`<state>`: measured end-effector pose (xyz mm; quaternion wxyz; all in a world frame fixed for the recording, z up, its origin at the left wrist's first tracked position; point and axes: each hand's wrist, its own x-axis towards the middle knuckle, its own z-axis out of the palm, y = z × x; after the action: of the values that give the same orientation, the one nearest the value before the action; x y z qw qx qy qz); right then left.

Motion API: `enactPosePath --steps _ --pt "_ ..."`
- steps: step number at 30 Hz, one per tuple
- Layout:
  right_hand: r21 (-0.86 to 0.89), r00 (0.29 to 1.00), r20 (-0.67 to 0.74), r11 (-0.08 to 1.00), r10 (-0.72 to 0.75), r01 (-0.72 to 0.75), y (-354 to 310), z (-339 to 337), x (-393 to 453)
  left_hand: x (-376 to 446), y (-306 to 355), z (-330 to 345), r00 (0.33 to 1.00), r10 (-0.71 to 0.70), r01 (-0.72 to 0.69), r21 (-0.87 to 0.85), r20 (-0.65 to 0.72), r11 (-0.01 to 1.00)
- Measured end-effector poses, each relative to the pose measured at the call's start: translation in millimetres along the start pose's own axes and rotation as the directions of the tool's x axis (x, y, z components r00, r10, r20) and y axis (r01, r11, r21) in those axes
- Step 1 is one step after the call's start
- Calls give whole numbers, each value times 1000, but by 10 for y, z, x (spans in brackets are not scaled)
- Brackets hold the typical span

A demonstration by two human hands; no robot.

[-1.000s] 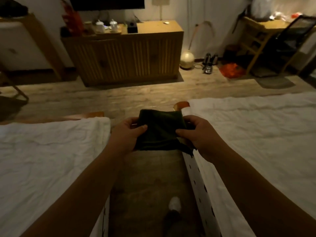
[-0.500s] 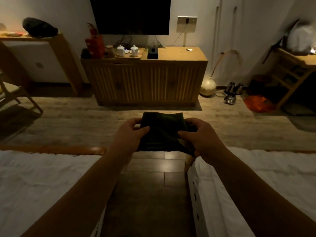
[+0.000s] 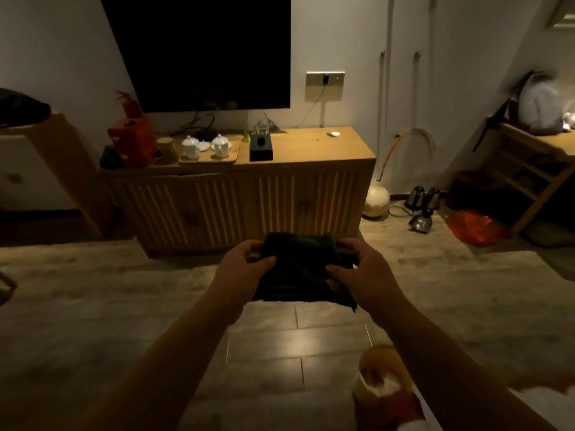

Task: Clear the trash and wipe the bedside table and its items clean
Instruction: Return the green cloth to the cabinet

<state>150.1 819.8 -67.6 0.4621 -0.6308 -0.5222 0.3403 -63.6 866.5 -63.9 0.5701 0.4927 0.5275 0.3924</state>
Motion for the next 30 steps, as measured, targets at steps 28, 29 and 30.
enactPosePath --steps 28,29,30 --pt "-197 988 151 980 10 20 915 348 7264 7013 954 512 997 -70 71 28 -35 997" --pt "-218 990 139 976 24 7 983 402 7487 7272 925 508 997 -78 79 42 -27 996" --pt "-243 992 121 970 36 -5 1057 459 7724 7556 893 489 996 -88 89 56 -14 994"
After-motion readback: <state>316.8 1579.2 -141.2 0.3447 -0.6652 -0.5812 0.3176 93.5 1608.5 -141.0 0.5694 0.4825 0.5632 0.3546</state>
